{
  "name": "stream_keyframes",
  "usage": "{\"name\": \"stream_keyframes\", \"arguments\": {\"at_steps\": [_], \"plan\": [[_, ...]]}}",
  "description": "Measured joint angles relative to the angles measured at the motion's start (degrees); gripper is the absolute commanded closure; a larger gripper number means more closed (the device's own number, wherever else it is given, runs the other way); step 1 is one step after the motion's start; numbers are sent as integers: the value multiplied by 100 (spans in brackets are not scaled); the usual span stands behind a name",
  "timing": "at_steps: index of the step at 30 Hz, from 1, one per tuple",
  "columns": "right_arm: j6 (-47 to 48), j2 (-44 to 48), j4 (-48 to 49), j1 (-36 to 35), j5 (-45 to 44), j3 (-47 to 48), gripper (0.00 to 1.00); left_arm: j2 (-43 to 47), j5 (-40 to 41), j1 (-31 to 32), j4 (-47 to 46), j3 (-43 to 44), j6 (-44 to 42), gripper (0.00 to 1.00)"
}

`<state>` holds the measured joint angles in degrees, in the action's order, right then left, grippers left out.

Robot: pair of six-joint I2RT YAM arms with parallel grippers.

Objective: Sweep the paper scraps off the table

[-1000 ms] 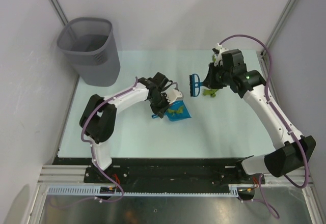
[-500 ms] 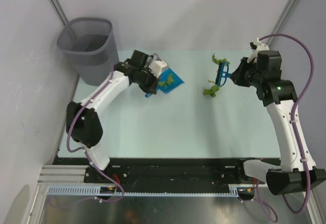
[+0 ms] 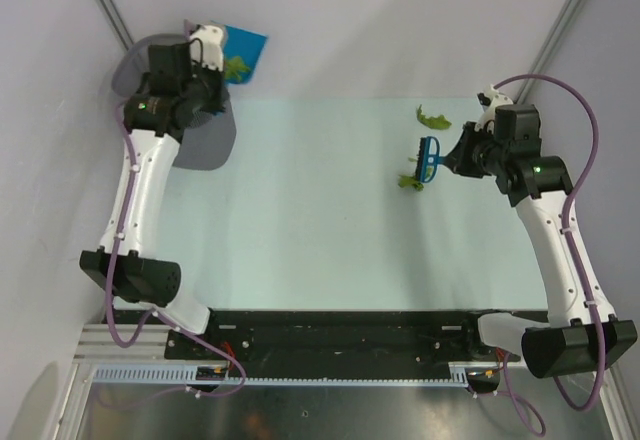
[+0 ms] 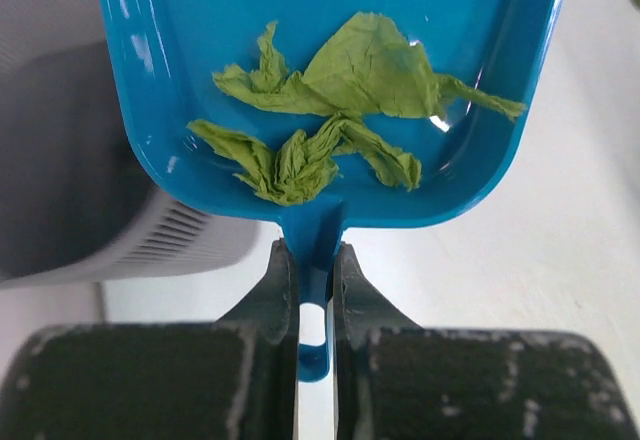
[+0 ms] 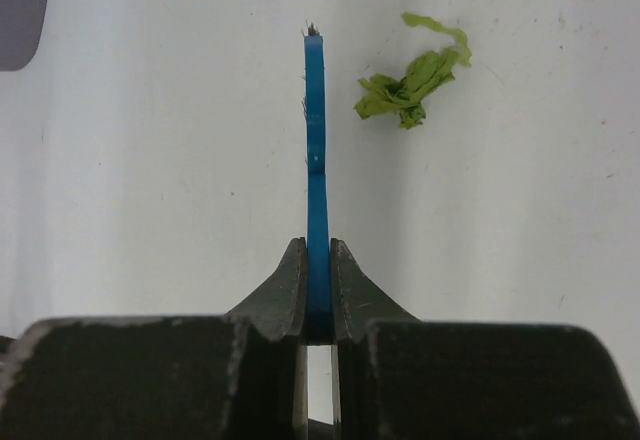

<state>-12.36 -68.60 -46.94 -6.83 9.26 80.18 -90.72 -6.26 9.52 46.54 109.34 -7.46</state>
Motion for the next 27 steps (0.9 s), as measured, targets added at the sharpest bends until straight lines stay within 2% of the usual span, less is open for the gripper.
{"name": "stream_keyframes", "arguments": {"at_steps": [5, 11, 20, 27], "plan": [[22, 2, 9, -4, 107, -68, 100, -2, 756, -376, 2, 444, -81, 100], [42, 0, 11, -66, 188, -70, 100, -114, 2079, -428, 61, 852, -684, 100], [63, -2, 13, -398, 223, -70, 100, -872, 4492, -424, 72, 1578, -2192, 100], [68, -2, 13, -487, 221, -70, 100, -1521, 6004, -402, -7, 1777, -3359, 100]]}}
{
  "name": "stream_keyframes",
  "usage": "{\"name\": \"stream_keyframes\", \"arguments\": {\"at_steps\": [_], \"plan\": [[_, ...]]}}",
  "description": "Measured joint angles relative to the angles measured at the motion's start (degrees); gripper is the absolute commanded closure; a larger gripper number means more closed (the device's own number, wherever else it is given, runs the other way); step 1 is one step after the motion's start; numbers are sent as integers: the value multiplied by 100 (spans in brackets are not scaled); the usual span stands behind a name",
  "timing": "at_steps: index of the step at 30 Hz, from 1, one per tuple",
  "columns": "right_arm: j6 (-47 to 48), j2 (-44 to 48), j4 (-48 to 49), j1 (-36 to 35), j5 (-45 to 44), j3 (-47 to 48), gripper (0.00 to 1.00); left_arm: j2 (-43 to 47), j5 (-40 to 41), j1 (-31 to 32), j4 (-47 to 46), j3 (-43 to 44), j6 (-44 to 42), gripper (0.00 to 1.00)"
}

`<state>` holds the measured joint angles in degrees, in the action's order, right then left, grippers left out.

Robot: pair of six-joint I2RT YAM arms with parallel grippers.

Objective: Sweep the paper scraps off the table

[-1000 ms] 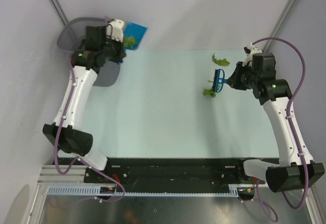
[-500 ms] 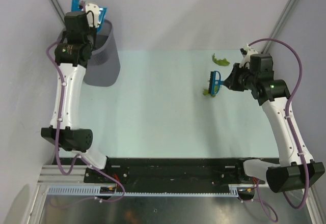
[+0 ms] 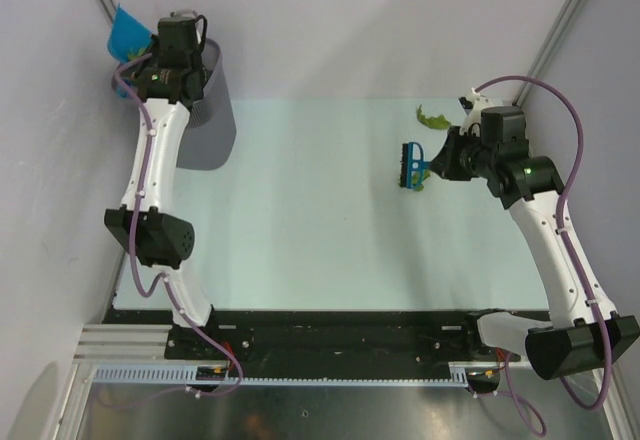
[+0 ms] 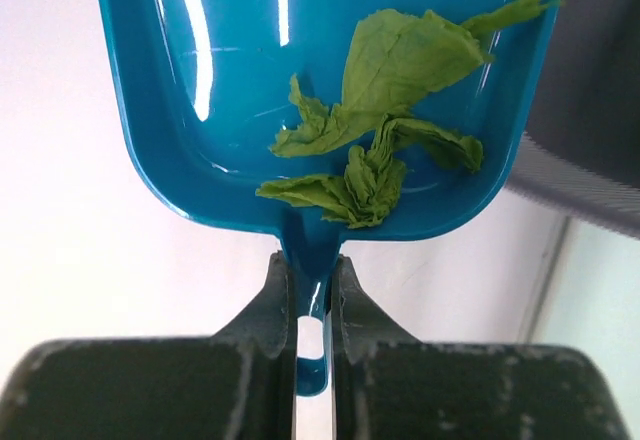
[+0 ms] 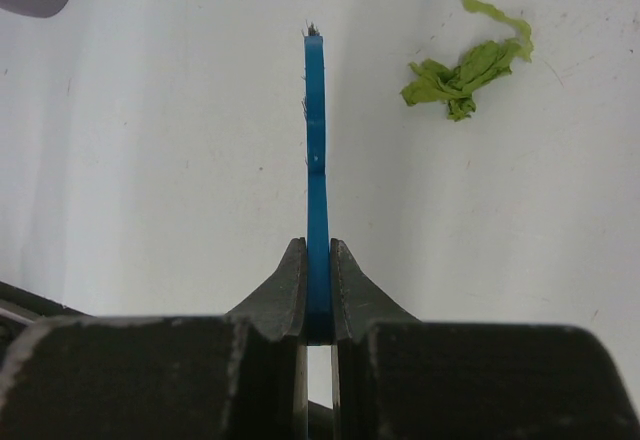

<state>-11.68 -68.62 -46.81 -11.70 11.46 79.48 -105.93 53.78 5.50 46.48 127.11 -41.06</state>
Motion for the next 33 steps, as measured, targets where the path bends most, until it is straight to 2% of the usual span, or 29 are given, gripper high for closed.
{"name": "stream_keyframes", "arguments": {"at_steps": [5, 10, 15, 17, 19, 21, 23, 27, 33], "plan": [[39, 0, 2, -52, 0, -4, 100, -133, 680, 52, -157, -116, -623, 100], [101, -2, 2, -76, -2, -85, 100, -131, 968, 107, -417, -422, -1021, 100], [125, -4, 0, -98, -2, -105, 100, 59, 1145, 190, -1137, -1362, -1755, 100], [125, -4, 0, -101, -4, -107, 100, 330, 1239, 249, -2286, -2334, -2736, 100], [125, -4, 0, -109, -4, -107, 100, 599, 1222, 328, -4236, -3510, -4127, 100], [125, -4, 0, -120, -4, -109, 100, 671, 1200, 402, -5873, -4271, -5147, 100], [122, -4, 2, -144, -2, -116, 100, 610, 1158, 457, -7036, -4586, -5925, 100], [122, -4, 26, -199, 0, -192, 100, 597, 1139, 487, -8474, -4642, -6745, 100], [129, -4, 35, -232, 0, -238, 100, 599, 1143, 485, -9228, -4575, -7165, 100]]}}
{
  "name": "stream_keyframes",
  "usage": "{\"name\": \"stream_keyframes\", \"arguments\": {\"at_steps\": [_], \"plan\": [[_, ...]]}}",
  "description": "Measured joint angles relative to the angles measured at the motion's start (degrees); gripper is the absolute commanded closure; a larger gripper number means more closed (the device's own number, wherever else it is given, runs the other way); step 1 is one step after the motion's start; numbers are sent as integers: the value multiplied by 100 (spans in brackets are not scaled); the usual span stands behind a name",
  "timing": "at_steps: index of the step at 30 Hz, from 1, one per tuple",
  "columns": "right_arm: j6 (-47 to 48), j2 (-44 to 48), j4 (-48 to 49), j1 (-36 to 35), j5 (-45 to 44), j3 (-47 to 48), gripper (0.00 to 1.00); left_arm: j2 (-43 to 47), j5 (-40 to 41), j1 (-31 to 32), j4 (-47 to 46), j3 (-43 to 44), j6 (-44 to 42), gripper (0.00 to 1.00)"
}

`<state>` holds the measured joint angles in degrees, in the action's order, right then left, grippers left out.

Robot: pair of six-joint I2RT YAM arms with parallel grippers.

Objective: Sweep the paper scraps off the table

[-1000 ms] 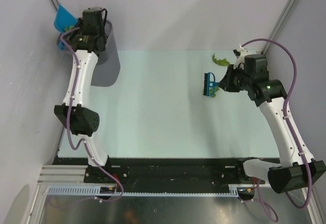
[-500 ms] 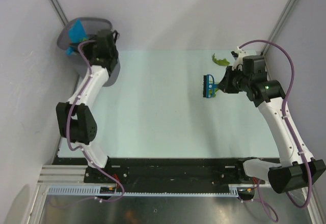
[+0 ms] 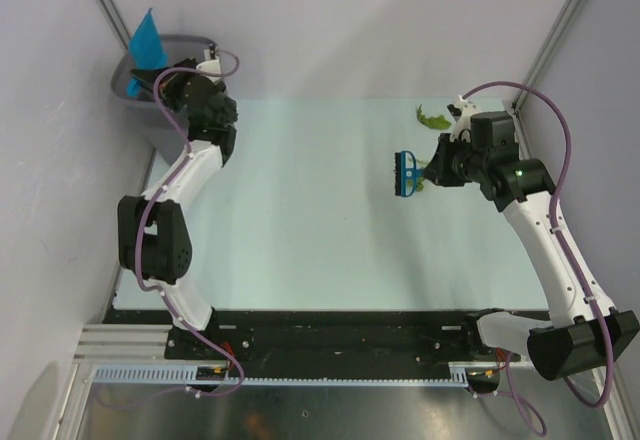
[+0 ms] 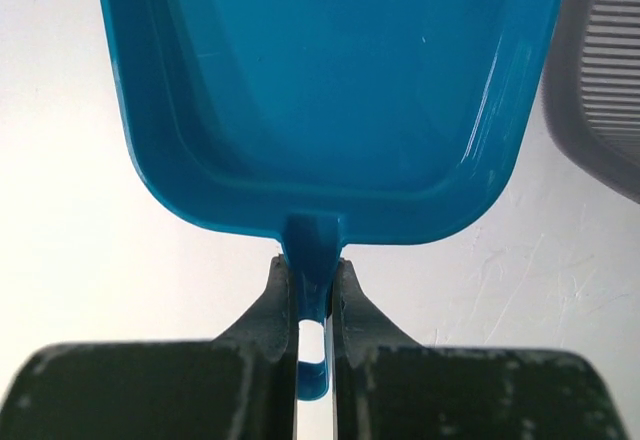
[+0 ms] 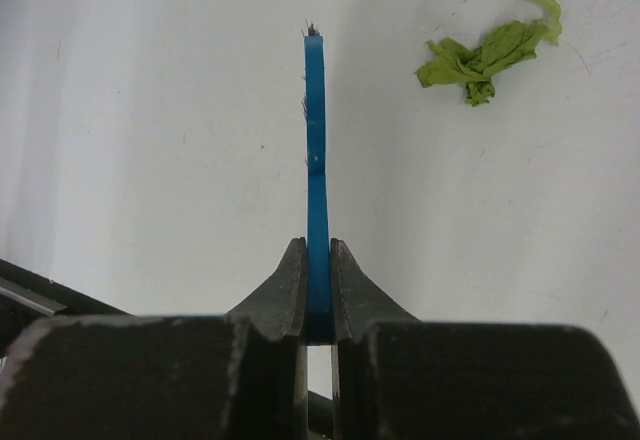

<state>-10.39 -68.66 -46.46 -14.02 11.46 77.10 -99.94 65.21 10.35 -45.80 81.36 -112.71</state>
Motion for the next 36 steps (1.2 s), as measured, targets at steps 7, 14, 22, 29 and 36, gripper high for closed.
{"name": "stream_keyframes", "arguments": {"at_steps": [7, 14, 22, 29, 36], "plan": [[11, 0, 9, 0, -92, -39, 100, 7, -92, 2, -116, 409, -118, 100], [-2, -201, 389, 28, -911, -39, 100, 146, -446, 109, 3644, 2050, 1965, 100], [1150, -1322, 2288, -105, -2712, -46, 100, 988, -1034, 212, 5399, 2347, 3746, 100], [3748, -3410, 5029, -173, -4472, 42, 100, 1589, -2236, 433, 7047, 2328, 5565, 100], [5882, -6157, 5812, -74, -5322, 1947, 100, 2308, -4343, 461, 8513, 1768, 7248, 100]]}}
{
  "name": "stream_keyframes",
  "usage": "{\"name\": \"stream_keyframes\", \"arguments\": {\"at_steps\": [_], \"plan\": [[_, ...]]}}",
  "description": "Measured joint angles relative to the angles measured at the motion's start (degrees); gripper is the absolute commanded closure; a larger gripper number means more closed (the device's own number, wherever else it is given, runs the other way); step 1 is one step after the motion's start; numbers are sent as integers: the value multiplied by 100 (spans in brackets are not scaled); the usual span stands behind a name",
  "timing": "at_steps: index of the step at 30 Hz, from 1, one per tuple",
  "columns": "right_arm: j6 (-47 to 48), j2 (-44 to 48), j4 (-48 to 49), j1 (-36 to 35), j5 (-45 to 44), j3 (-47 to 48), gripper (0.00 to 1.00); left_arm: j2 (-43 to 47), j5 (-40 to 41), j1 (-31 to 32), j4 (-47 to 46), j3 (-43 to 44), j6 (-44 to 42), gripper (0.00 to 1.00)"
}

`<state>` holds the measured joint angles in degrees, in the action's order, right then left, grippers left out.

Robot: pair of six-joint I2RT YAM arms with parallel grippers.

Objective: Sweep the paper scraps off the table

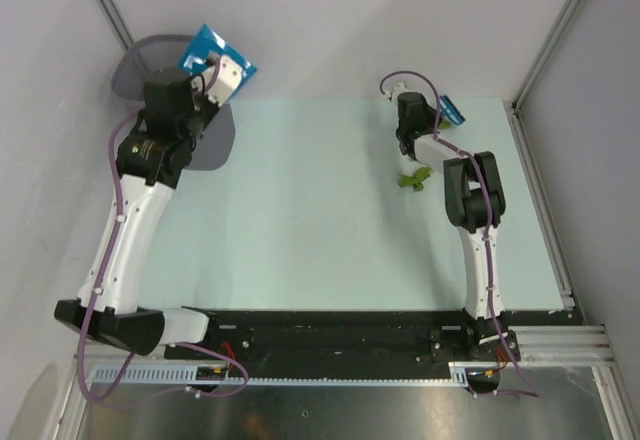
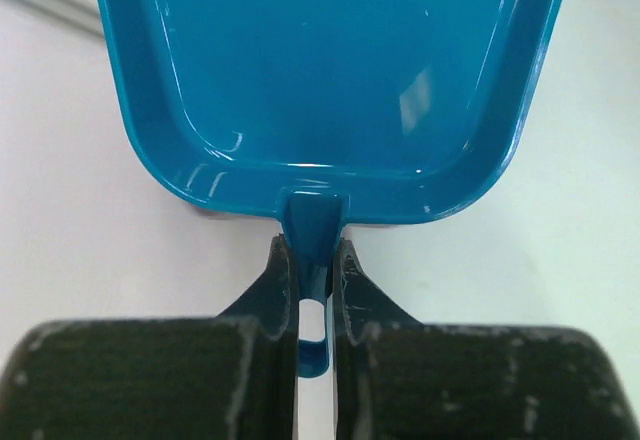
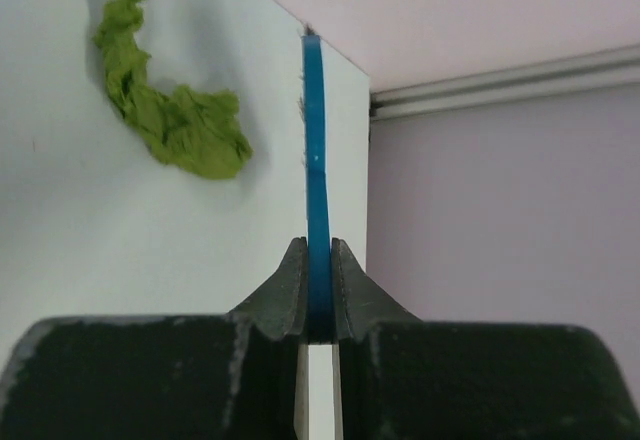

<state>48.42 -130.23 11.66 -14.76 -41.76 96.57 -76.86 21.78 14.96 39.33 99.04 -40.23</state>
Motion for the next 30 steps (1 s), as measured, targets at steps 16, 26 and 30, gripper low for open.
{"name": "stream_keyframes", "arguments": {"at_steps": [16, 26, 30], "plan": [[393, -1266, -2741, -280, 1421, 2258, 100, 1078, -2288, -114, 1003, -2400, 1475, 100], [-599, 1228, -3534, -2337, 2430, -245, 100, 1366, -2376, -254, 942, -3442, 1631, 100], [-1270, 2245, -3679, -3624, 2855, -1355, 100, 1443, -2369, -273, 957, -3906, 1624, 100]]}}
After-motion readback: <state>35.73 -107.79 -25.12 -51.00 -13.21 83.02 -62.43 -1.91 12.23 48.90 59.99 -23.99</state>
